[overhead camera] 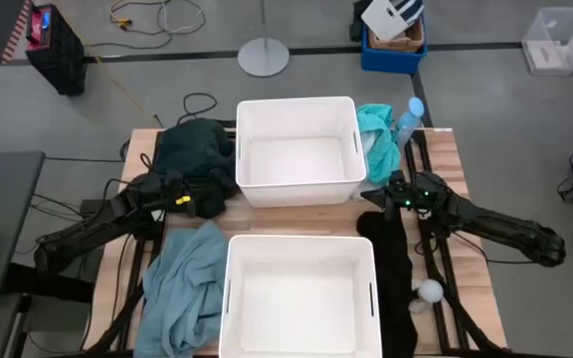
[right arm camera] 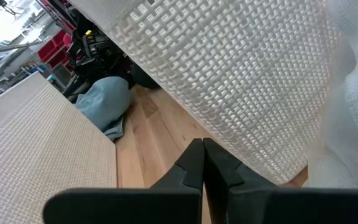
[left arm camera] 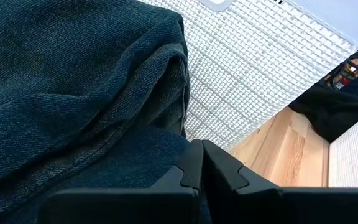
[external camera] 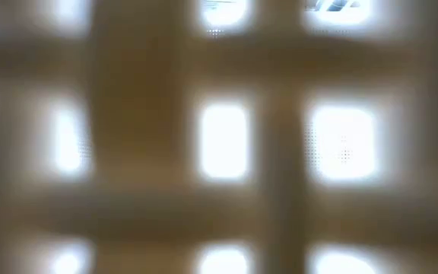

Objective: Sort clothes

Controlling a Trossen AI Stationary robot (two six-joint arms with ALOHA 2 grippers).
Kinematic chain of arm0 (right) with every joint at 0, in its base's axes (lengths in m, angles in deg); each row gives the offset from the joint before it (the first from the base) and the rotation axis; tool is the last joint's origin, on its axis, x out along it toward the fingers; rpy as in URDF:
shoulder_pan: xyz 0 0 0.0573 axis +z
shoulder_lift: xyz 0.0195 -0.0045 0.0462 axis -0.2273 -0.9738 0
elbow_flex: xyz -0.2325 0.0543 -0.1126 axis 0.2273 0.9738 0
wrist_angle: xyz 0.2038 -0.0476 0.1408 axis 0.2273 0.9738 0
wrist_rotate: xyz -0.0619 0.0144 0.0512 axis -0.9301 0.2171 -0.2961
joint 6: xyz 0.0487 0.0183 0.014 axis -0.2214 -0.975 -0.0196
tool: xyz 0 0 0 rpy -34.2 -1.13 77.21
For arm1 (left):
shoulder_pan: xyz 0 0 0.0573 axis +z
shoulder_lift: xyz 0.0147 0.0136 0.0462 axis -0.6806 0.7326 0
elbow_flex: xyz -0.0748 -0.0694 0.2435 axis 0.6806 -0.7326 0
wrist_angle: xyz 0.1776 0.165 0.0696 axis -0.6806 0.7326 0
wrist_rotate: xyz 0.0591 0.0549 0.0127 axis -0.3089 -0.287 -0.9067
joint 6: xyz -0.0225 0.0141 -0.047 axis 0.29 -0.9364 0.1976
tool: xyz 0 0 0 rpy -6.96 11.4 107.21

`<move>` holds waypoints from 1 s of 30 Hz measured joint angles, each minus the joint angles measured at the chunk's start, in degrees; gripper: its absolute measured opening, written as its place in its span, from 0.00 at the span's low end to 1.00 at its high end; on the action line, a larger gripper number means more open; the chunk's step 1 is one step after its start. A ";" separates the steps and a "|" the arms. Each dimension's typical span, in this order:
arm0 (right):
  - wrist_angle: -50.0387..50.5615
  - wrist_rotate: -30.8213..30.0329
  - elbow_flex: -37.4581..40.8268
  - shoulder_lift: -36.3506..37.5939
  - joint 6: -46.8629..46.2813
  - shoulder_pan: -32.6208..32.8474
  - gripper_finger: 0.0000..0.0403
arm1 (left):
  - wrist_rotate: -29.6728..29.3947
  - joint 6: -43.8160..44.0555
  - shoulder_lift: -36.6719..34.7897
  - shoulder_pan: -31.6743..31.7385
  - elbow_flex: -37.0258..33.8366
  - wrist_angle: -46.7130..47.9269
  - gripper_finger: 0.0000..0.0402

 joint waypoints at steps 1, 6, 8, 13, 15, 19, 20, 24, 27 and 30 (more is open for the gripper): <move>0.00 0.00 -0.01 0.01 0.00 0.00 0.06 | -0.02 -0.01 -0.01 -0.01 -0.02 0.00 0.01; -0.01 0.00 -0.01 0.01 0.00 0.01 0.06 | -0.01 0.01 0.01 0.01 0.01 0.00 0.01; -0.01 0.00 -0.01 -0.01 0.00 0.00 0.06 | -0.02 0.00 0.00 -0.01 0.00 0.00 0.01; -0.01 0.00 -0.01 0.01 0.00 0.01 0.06 | -0.02 -0.02 0.00 -0.01 -0.01 0.00 0.01; -0.01 0.01 0.00 0.01 0.00 0.00 0.06 | -0.13 -0.60 0.00 -0.01 -0.02 0.00 0.01; 0.01 0.00 0.00 0.01 0.00 0.00 0.06 | -12.86 -27.45 0.06 0.03 -0.19 -1.84 0.01; -0.01 0.00 -0.01 0.01 0.00 -0.01 0.06 | -16.42 -34.36 0.04 0.04 -0.19 -2.64 0.01; -0.01 0.00 0.00 0.00 0.00 0.00 0.06 | -25.26 -51.10 -0.36 0.05 -0.19 -2.50 0.01; -0.01 0.00 0.01 0.01 0.00 0.01 0.06 | -25.92 -56.35 -0.35 0.05 -0.19 -1.89 0.01; -0.01 0.00 0.00 0.01 0.00 0.00 0.06 | -26.05 -61.54 -0.35 0.05 -0.19 -2.14 0.01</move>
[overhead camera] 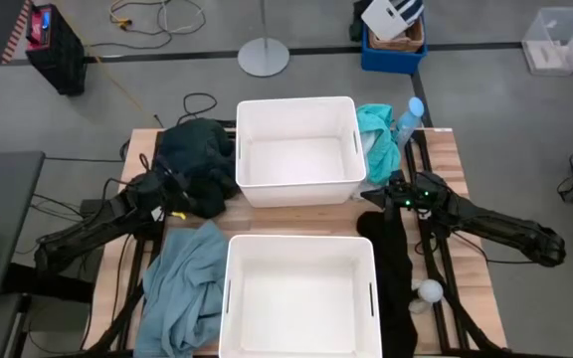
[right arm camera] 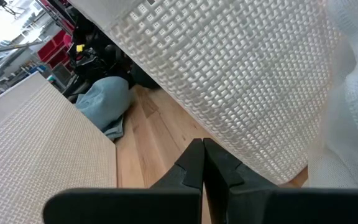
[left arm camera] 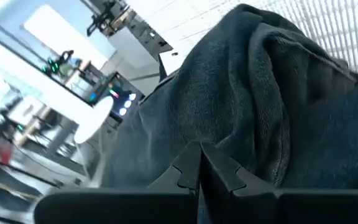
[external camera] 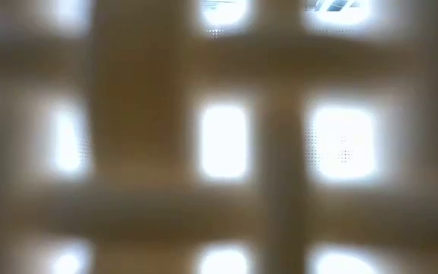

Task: Sort clothes
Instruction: Put the dark blue pants into the top white bin

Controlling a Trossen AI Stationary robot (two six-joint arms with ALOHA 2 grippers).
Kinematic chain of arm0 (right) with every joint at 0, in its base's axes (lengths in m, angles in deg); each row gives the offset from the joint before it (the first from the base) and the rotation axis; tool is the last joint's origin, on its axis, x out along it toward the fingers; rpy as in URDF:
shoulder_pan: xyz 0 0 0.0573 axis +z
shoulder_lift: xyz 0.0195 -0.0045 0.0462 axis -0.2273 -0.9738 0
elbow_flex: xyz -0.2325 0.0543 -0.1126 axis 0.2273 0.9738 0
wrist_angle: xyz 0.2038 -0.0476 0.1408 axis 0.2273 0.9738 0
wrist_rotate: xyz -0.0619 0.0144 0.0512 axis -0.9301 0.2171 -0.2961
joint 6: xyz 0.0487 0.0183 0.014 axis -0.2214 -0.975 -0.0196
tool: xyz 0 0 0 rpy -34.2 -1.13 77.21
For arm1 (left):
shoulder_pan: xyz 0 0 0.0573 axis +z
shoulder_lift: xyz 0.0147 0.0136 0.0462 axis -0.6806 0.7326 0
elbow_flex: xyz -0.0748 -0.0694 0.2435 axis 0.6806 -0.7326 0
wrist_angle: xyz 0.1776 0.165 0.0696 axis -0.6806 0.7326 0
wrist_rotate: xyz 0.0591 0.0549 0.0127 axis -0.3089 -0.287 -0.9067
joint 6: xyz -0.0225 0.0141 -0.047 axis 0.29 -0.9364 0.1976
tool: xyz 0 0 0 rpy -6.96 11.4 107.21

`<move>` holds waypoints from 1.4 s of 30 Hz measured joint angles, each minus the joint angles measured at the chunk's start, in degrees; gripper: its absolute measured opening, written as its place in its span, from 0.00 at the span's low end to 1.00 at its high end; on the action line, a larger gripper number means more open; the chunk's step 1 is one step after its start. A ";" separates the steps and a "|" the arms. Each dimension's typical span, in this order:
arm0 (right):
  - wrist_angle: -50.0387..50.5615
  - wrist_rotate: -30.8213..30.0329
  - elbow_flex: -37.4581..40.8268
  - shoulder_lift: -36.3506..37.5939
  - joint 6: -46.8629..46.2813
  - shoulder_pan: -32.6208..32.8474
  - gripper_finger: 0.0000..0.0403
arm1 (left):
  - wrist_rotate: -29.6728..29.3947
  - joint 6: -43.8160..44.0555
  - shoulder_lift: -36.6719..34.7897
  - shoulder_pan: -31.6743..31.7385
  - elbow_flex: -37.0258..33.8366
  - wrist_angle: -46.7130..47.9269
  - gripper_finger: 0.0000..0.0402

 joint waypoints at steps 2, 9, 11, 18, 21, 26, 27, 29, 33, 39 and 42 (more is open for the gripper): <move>0.00 0.02 -0.01 -0.02 0.01 0.01 0.06 | 0.00 -2.70 0.00 0.00 0.00 0.08 0.01; 0.01 0.01 0.00 0.00 6.89 0.01 0.06 | 0.39 -6.65 0.00 0.00 0.00 -1.50 0.01; 0.01 0.00 -0.01 -0.02 6.95 0.01 0.06 | 5.10 -3.69 0.41 0.02 0.08 -4.24 0.01; 0.00 0.00 -0.01 -0.02 6.99 0.01 0.06 | 37.43 11.55 0.76 -0.02 0.11 -23.15 0.01; 0.01 0.04 -0.01 0.00 7.02 -0.49 0.06 | 41.42 11.94 0.78 -0.12 0.13 -31.90 0.01; 0.02 0.02 -0.01 -0.02 7.15 -1.10 0.06 | 43.63 14.37 0.74 -0.97 0.15 -47.39 0.01; 0.02 0.02 -0.01 0.00 7.17 -1.10 0.06 | 43.69 17.52 0.74 -1.18 0.15 -49.74 0.01; 0.00 0.02 -0.01 -0.02 7.17 -1.10 0.06 | 44.37 27.88 0.74 -1.58 0.15 -53.84 0.01; -0.32 -0.08 -0.01 -0.02 9.83 -2.15 0.06 | 43.03 44.27 0.76 -1.68 0.20 -54.30 0.01; -9.52 0.02 -1.03 -0.02 -1.85 -2.39 0.06 | 42.71 58.35 0.82 -1.68 0.20 -50.17 0.01; -20.65 0.01 -3.24 -0.01 -2.83 -2.49 0.06 | 41.47 58.31 1.16 -1.64 0.20 -47.37 0.01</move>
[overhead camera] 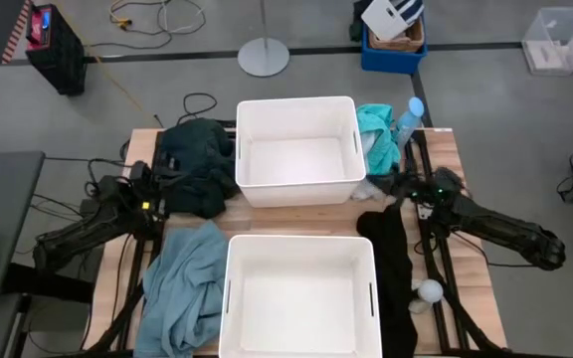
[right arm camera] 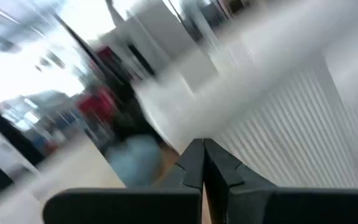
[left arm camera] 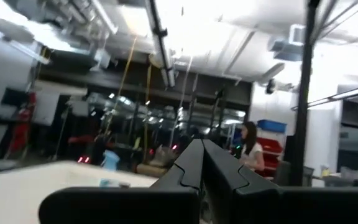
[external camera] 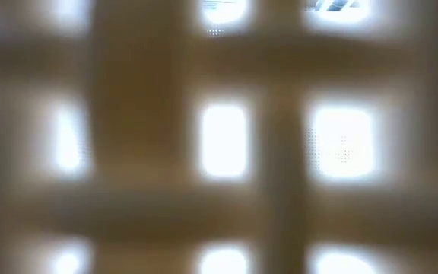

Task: Sort clothes
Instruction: Put the dark blue pants into the top white bin

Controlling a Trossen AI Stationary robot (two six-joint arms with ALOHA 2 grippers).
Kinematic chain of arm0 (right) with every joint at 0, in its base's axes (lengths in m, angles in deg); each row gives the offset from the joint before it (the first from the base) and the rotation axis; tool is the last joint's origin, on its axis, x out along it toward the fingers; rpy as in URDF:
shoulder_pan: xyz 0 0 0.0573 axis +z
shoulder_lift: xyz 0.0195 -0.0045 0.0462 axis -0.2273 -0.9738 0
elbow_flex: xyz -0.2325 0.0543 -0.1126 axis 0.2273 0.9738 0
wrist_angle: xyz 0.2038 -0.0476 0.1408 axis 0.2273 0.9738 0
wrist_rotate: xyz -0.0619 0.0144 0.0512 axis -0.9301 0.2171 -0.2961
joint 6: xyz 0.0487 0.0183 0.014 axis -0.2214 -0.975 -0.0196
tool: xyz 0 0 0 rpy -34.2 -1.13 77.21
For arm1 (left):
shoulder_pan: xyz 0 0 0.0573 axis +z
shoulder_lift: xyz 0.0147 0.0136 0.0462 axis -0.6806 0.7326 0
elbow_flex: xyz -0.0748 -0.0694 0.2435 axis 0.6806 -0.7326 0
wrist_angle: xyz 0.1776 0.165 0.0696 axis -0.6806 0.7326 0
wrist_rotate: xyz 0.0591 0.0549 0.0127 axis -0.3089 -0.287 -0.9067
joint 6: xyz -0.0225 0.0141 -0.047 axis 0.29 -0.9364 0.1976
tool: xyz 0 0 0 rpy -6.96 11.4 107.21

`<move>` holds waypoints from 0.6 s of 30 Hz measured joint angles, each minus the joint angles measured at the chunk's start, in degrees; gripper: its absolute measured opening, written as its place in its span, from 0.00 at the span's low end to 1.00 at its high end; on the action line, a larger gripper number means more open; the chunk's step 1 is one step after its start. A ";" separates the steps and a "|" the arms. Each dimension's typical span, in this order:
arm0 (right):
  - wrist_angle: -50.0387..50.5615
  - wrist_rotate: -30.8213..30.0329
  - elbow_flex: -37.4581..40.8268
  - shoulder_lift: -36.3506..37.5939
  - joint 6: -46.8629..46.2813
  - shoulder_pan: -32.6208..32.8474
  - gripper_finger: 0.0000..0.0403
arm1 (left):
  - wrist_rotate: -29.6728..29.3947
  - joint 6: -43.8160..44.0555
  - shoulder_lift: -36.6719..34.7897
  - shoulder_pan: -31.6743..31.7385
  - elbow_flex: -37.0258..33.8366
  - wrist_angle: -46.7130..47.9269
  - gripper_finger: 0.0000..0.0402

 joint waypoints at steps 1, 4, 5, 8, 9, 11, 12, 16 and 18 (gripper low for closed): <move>-4.37 -0.01 -0.75 0.01 -0.03 0.10 0.06 | -0.66 0.00 0.00 0.00 -0.02 0.84 0.01; -17.46 0.02 -3.35 0.04 -0.78 0.11 0.06 | -5.57 0.08 -0.02 0.00 -0.07 0.65 0.01; -20.94 -0.01 -4.37 0.04 -1.76 0.10 0.06 | -8.25 0.93 -0.04 0.00 -0.07 0.48 0.01; -27.36 -0.01 -7.54 0.04 -3.39 0.10 0.06 | -14.16 9.07 -0.04 0.00 -0.07 0.42 0.01; -28.20 -0.01 -8.48 0.06 -3.54 0.12 0.06 | -15.07 11.83 -0.04 0.02 -0.07 0.21 0.01; -27.66 -0.20 -10.27 0.01 -3.57 0.12 0.06 | -15.54 14.78 -0.06 0.02 -0.07 0.12 0.01; -26.85 -0.67 -10.94 -0.01 -3.57 0.12 0.06 | -15.97 15.48 -0.06 0.01 -0.07 0.12 0.01; -25.92 -1.26 -13.11 -1.56 -3.35 0.16 0.06 | -19.21 19.64 -0.09 0.02 -0.07 -0.30 0.01; -25.94 -1.26 -14.49 -3.36 -3.35 0.16 0.06 | -21.20 21.31 -0.08 0.01 -0.07 -0.15 0.01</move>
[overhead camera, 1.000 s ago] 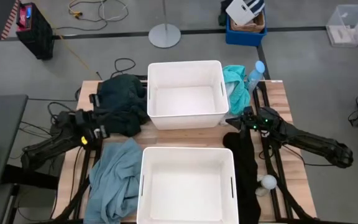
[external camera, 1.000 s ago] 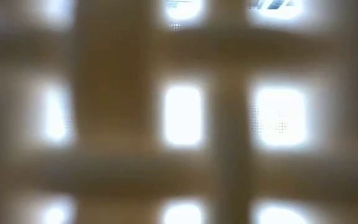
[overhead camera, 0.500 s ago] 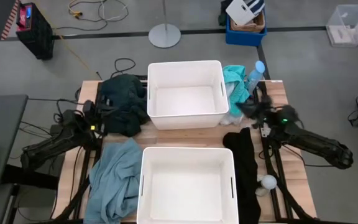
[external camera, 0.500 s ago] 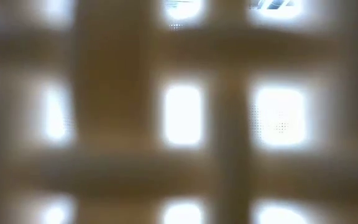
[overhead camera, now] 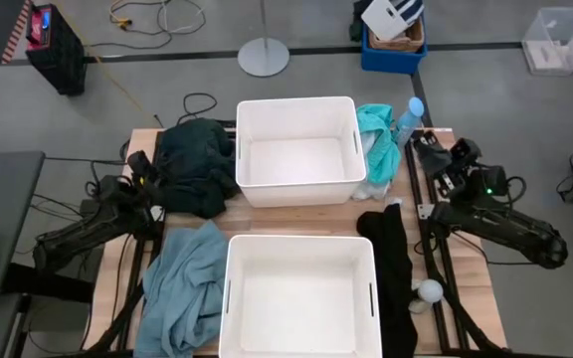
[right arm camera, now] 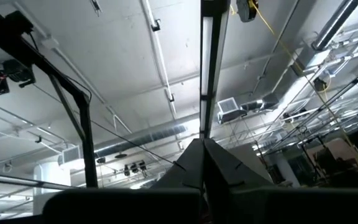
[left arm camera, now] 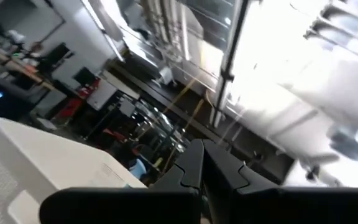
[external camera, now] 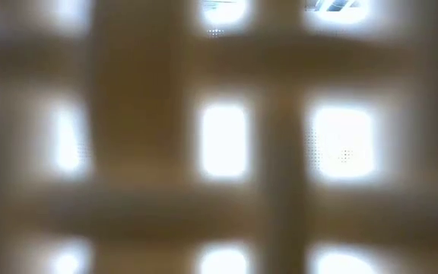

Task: Sort clothes
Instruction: Put the dark blue pants into the top white bin

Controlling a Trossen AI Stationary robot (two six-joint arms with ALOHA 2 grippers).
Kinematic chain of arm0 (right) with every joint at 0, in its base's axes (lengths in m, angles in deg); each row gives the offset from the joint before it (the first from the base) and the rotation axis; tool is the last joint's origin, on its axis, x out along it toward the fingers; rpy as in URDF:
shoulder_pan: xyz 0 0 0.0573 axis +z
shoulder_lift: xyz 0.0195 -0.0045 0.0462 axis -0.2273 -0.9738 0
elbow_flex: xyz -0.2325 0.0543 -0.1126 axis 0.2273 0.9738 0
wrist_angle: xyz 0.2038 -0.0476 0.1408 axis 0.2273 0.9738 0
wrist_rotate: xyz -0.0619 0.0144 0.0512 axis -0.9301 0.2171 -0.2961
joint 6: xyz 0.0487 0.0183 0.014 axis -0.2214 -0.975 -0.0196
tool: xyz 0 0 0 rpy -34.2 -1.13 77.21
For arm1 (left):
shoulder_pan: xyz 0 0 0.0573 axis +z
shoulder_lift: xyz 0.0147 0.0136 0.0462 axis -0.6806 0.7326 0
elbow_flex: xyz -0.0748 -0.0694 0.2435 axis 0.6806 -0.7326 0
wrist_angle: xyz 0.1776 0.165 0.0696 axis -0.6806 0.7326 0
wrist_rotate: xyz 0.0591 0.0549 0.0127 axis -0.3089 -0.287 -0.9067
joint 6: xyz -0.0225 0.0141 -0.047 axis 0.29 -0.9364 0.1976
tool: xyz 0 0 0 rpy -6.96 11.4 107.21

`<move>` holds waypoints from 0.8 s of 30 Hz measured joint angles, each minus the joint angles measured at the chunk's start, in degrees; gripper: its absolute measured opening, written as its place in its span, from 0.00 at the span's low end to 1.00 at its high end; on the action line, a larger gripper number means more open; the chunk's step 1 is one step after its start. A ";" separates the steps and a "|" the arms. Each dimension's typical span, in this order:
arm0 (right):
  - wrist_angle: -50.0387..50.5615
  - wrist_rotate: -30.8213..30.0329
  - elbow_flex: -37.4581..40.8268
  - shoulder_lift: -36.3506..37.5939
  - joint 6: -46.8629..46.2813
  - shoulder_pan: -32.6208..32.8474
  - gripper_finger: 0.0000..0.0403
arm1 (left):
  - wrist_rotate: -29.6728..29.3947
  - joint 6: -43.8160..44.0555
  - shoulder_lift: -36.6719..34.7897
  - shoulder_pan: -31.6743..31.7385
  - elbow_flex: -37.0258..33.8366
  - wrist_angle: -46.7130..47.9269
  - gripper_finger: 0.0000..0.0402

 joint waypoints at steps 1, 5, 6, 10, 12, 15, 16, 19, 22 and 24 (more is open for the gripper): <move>0.01 0.00 -0.70 -1.07 0.02 -0.02 0.06 | -0.56 0.25 0.04 0.01 0.00 0.03 0.01; 0.06 -0.89 -4.52 -6.69 -0.27 -0.04 0.06 | -0.72 -2.41 1.03 -0.01 0.21 3.89 0.01; 0.11 -1.59 -5.56 -8.24 -0.75 -0.06 0.06 | -1.08 -2.27 1.77 -0.01 0.71 6.02 0.02; 0.34 -1.69 -10.40 -14.88 -2.73 -0.07 0.06 | -2.53 -1.86 7.09 -0.01 4.87 14.63 0.10; 0.92 -0.39 -12.57 -17.57 -2.78 -0.07 0.06 | -3.37 -3.99 10.69 0.00 8.19 20.27 0.16; 2.41 1.42 -15.56 -20.64 -2.42 -0.58 0.06 | -3.73 -8.24 16.39 0.01 14.57 28.60 0.27; 2.67 1.44 -16.48 -21.37 -2.42 -0.78 0.06 | -3.73 -9.63 18.24 0.01 16.97 32.14 0.31; 3.52 1.75 -19.20 -23.08 -2.34 -1.31 0.06 | -4.40 -14.22 23.92 0.01 24.30 42.77 0.42; 3.98 5.68 -21.92 -24.29 0.68 -1.27 0.07 | -7.34 -17.71 29.60 0.03 31.44 52.08 0.51; 4.79 7.81 -24.14 -24.95 2.04 -1.00 0.09 | -8.07 -20.40 33.36 0.03 35.61 57.74 0.56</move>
